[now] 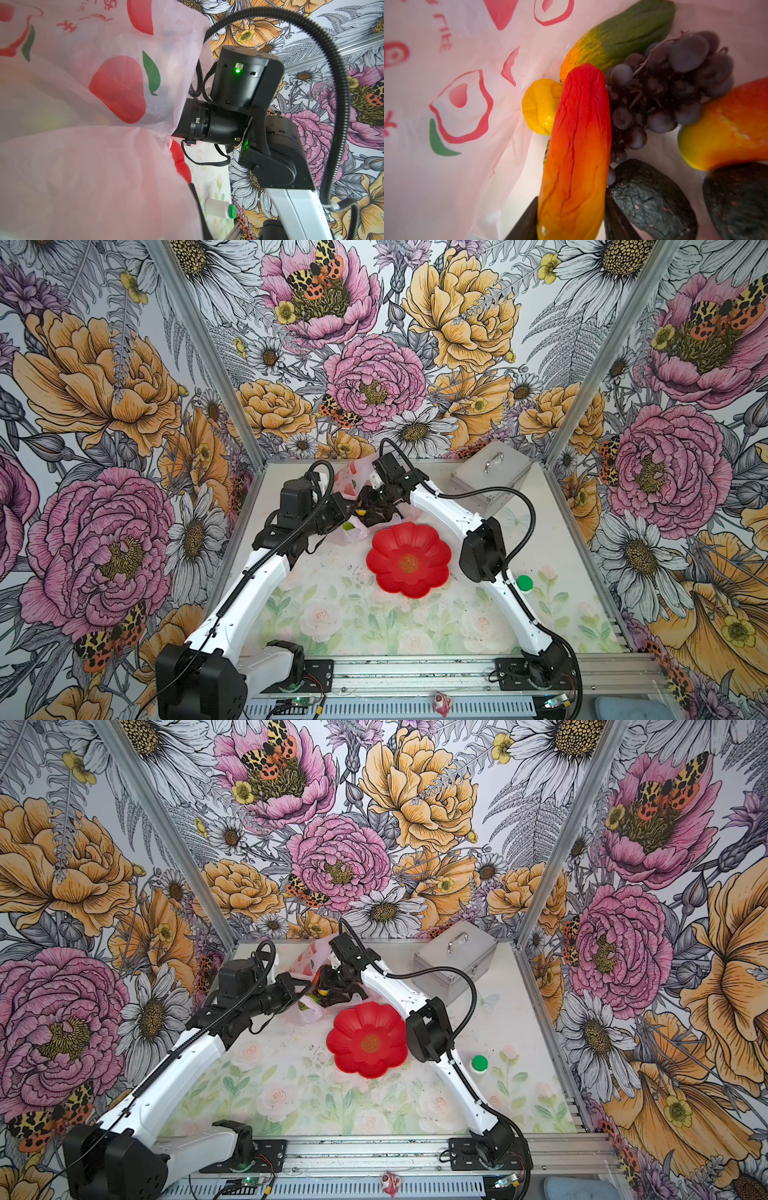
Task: Place the fruits into the plastic bag
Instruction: 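Lower the mango into the pink bag and open the right gripper, then withdraw the right gripper from the bag toward the silver case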
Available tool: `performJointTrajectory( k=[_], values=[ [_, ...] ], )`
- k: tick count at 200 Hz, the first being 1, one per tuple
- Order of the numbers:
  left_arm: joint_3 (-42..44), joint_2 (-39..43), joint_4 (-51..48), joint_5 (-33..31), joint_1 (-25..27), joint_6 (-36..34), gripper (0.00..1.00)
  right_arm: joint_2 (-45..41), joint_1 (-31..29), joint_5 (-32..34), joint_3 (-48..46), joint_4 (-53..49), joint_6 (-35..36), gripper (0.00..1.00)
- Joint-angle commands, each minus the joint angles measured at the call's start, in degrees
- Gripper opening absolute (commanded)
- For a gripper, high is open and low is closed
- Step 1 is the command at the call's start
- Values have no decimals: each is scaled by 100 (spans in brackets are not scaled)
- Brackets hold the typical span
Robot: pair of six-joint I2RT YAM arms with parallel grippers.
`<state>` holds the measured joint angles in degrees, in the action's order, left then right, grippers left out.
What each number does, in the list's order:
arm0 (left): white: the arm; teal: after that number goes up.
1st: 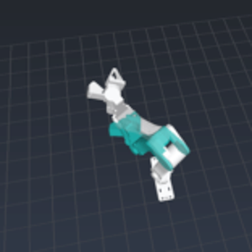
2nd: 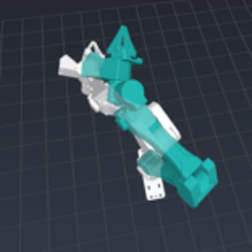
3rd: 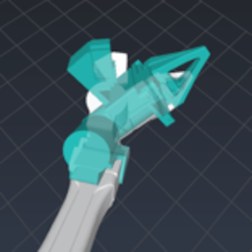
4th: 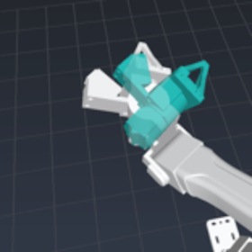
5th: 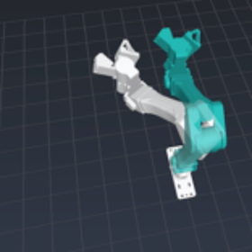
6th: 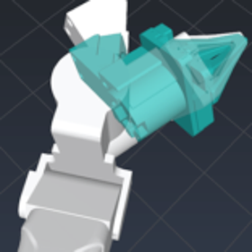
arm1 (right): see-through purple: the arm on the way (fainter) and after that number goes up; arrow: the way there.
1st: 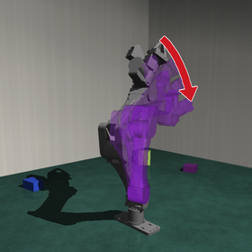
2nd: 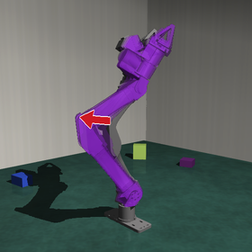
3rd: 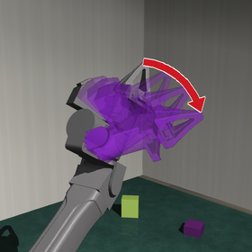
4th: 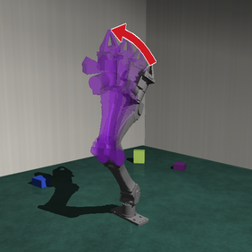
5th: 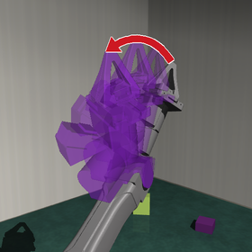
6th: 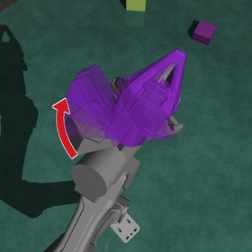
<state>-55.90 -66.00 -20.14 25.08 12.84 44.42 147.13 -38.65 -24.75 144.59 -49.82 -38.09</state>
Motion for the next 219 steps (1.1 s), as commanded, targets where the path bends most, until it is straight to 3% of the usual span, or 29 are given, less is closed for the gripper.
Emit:
performJointTrajectory(
  k=[1, 128, 219],
  values=[
    [96, 96, 146, 71, -26, 47, 0, -244, 16, -65, 137, 157, -15, 51],
    [196, 234, 212, 49, -90, 77, 0, -1054, -90, -88, -64, 149, 79, 57],
    [167, 408, 193, 192, -491, 95, 0, -2763, -112, 76, -1632, 140, 496, 62]
  ],
)
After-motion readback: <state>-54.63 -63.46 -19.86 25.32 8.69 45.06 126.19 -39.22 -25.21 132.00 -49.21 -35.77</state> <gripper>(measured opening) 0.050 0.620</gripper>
